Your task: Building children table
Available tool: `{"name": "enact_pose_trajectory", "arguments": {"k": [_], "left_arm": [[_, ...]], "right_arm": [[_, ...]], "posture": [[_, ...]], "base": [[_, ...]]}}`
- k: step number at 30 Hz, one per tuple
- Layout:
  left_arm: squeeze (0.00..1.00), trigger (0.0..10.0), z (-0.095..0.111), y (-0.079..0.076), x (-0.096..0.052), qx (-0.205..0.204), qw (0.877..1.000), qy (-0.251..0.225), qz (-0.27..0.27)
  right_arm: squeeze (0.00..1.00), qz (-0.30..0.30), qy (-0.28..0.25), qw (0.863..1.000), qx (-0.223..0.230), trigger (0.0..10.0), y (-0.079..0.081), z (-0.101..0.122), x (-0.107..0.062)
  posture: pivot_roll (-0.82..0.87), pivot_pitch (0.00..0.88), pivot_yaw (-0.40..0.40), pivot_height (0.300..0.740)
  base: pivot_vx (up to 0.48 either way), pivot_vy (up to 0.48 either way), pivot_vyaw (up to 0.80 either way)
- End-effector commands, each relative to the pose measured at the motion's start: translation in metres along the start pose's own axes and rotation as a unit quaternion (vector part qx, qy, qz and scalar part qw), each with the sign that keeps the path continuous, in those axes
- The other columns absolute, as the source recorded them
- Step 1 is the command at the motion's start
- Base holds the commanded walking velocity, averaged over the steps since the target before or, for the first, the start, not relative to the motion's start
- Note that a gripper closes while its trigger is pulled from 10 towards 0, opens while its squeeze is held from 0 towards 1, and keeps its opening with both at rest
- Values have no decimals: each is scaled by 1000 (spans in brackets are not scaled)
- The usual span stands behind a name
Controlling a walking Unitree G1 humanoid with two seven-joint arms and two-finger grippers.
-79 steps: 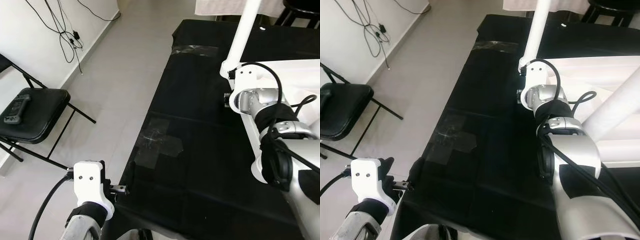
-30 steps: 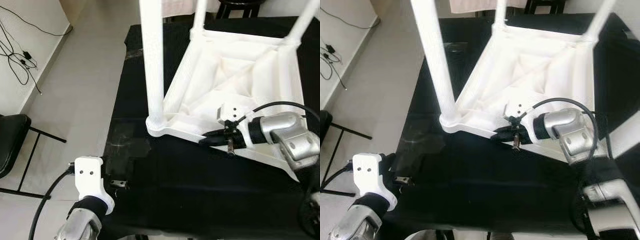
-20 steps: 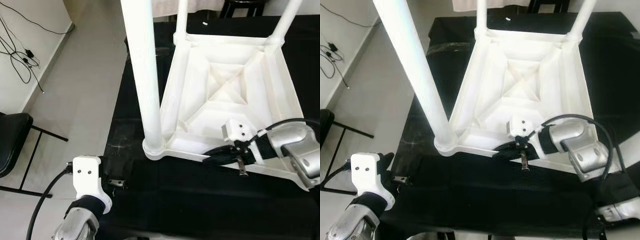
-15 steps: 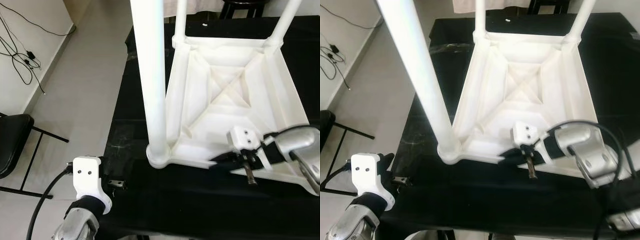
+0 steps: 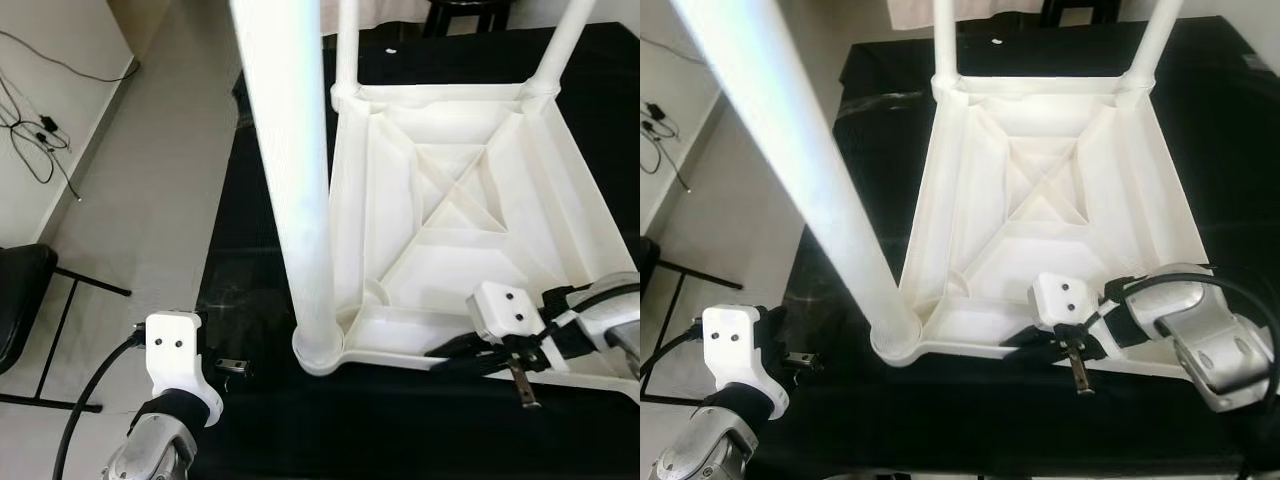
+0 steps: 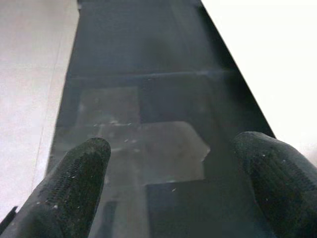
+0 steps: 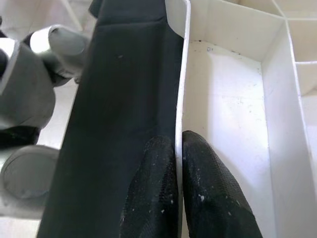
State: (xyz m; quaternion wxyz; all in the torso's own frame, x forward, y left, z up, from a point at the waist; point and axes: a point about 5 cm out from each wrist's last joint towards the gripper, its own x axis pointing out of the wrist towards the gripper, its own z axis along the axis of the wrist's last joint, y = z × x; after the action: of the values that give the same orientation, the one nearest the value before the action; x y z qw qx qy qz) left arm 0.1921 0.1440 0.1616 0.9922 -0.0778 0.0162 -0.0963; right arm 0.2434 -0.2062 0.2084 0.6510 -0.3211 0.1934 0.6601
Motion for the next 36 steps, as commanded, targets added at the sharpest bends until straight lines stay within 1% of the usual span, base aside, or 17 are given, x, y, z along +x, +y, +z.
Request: {"name": "enact_pose_trajectory", "arguments": {"k": [1, 3, 4, 5, 6, 7, 13, 16, 20, 21, 22, 23, 27, 28, 30, 34, 36], "left_arm": [[0, 10000, -6, 5, -2, 7, 1000, 21, 2], [0, 10000, -6, 5, -2, 7, 1000, 21, 2], [0, 10000, -6, 5, -2, 8, 1000, 21, 2], [0, 10000, -6, 5, -1, 9, 1000, 22, 1], [0, 10000, -6, 5, -1, 9, 1000, 22, 1], [0, 10000, -5, 5, -1, 9, 1000, 22, 1], [0, 10000, -5, 6, -1, 9, 1000, 22, 0], [0, 10000, -5, 6, 0, 9, 1000, 22, -3], [0, 10000, -4, 7, 2, 9, 1000, 20, -6], [0, 10000, -4, 7, 2, 9, 1000, 20, -6], [0, 10000, -4, 7, 3, 9, 1000, 19, -7], [0, 10000, -1, 10, 5, 4, 1000, 13, -3], [0, 10000, 1, 11, 7, -3, 1000, 6, -2], [0, 10000, 3, 10, 9, -6, 1000, 3, -7], [0, 10000, 7, 8, 13, -11, 1000, -1, -21], [0, 10000, 10, 3, 17, -12, 999, -4, -37], [0, 10000, 17, -3, 28, -23, 997, -11, -67]], "right_arm": [[0, 173, -48, 980, -88, 0, 28, 25, 30], [0, 174, -49, 979, -95, 0, 29, 28, 33], [0, 163, -46, 980, -100, 6275, 28, 30, 37], [796, 162, -41, 981, -99, 10000, 28, 30, 39], [796, 162, -36, 981, -97, 10000, 28, 29, 40], [1000, 155, -34, 983, -92, 10000, 27, 28, 39], [1000, 145, -33, 985, -85, 10000, 25, 28, 37], [1000, 91, -53, 991, -79, 10000, 11, 32, 22], [1000, -73, -118, 989, -53, 10000, -32, 45, -2], [1000, -73, -118, 989, -53, 10000, -32, 45, -2], [1000, -101, -126, 986, -52, 10000, -39, 47, -6], [1000, -188, -138, 972, -43, 10000, -58, 50, -11], [1000, -259, -141, 955, -26, 10000, -73, 50, -13], [0, -324, -127, 937, 8, 10000, -86, 44, -9], [0, -413, -100, 904, 50, 10000, -102, 36, -3], [0, -457, -92, 881, 81, 10000, -108, 31, 0], [0, -506, -88, 850, 116, 10000, -114, 24, 1]], "posture": [[-34, 209, 105, 740], [-33, 208, 106, 740], [-33, 208, 109, 740], [-33, 208, 109, 740], [-33, 208, 109, 740], [-31, 207, 110, 740], [-31, 207, 110, 740], [-37, 207, 112, 740], [-40, 204, 112, 740], [-40, 204, 112, 740], [-40, 204, 112, 740], [-39, 200, 110, 740], [-41, 198, 107, 740], [-44, 198, 106, 740], [-45, 195, 104, 740], [-45, 192, 99, 740], [-38, 188, 96, 740]], "base": [[0, 0, 0], [0, 0, 0], [0, 0, 0], [0, 0, 0], [0, 0, 0], [0, 0, 0], [0, 0, 0], [0, 0, 0], [0, 0, 0], [0, 0, 0], [0, 0, 0], [0, 0, 0], [0, 0, 0], [0, 0, 0], [0, 0, 0], [0, 0, 0], [0, 0, 0]]}}
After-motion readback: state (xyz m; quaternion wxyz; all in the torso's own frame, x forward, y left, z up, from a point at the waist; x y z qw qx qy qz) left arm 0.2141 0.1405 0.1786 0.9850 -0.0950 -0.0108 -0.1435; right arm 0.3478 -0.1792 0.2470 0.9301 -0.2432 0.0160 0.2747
